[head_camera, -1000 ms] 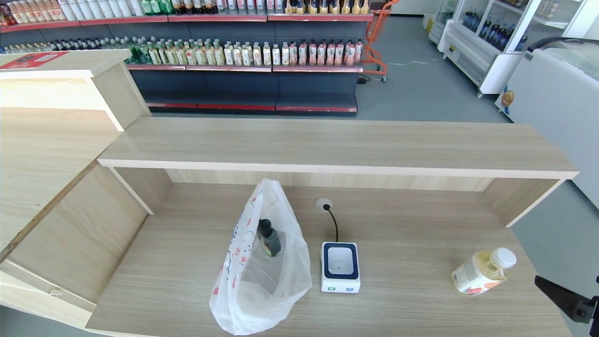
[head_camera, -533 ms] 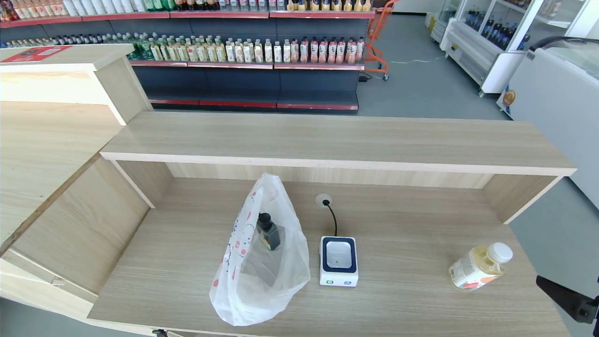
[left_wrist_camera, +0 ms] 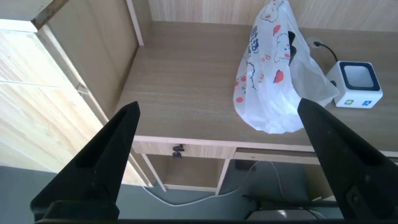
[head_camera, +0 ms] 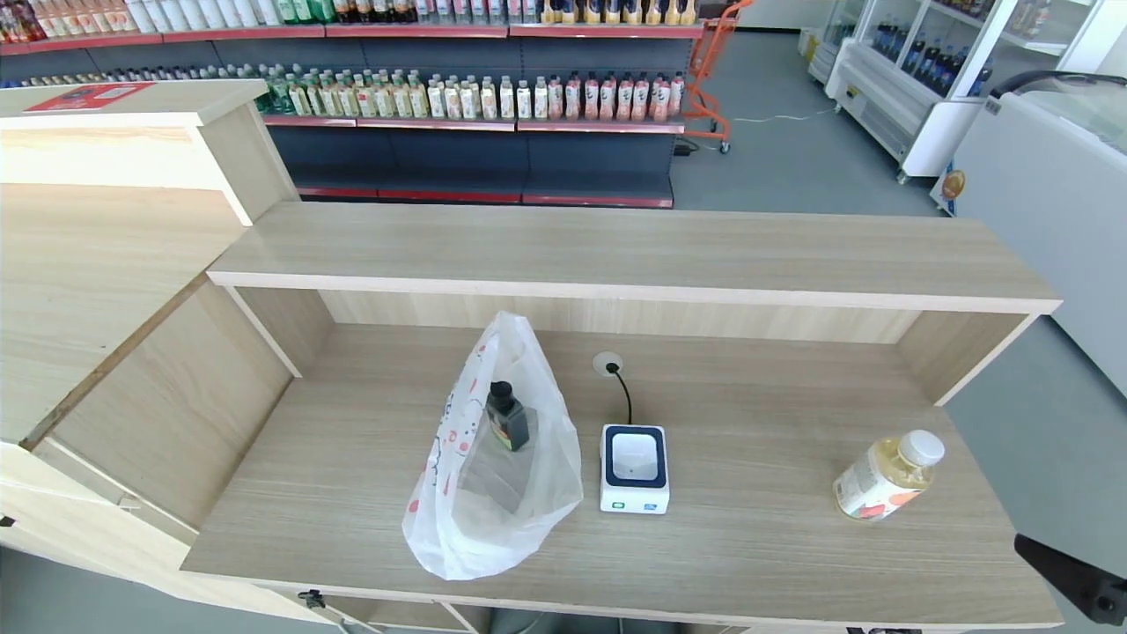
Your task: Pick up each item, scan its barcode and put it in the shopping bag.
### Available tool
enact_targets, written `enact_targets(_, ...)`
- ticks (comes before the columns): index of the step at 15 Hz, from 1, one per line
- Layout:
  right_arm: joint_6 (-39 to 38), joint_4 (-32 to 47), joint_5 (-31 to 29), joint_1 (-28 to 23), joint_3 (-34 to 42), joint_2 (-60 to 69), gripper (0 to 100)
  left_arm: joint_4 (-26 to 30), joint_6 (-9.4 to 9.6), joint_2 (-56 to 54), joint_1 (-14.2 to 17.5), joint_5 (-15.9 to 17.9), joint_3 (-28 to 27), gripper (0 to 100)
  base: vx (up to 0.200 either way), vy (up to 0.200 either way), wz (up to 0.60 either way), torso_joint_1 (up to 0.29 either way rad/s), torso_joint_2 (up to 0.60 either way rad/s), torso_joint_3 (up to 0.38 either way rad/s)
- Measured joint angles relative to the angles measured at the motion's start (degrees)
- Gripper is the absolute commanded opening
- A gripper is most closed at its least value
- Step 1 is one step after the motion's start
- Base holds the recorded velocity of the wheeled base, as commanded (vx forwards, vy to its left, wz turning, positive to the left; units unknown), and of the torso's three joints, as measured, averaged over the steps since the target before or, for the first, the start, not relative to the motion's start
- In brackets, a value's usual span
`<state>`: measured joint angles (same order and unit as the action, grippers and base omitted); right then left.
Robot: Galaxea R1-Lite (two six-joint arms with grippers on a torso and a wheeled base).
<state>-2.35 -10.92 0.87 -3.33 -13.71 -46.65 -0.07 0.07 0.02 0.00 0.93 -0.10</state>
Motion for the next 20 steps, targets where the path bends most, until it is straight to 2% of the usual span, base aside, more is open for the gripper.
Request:
enact_targets(4,-1.12,3.97,-0.02,0.00,0.16,1.62,100,0.00,-0.18,0.00,0.05,0.05,0.00,100,0.000,-0.200,0.00,0.002,0.00,-0.001)
enact_targets(17,-1.26,15.13,0.02,0.00,-0.28,8.51,100,0.00,-0.43,0.00,0.00,0.02,0.00,100,0.000,0.000,0.00,0.000,0.00,0.000)
enact_targets(20,-1.26,15.15,0.00,0.00,-0.41,8.81,100,0.00,-0.32,0.00,0.00,0.05,0.00,100,-0.200,-0.200,0.00,0.002,0.00,0.001)
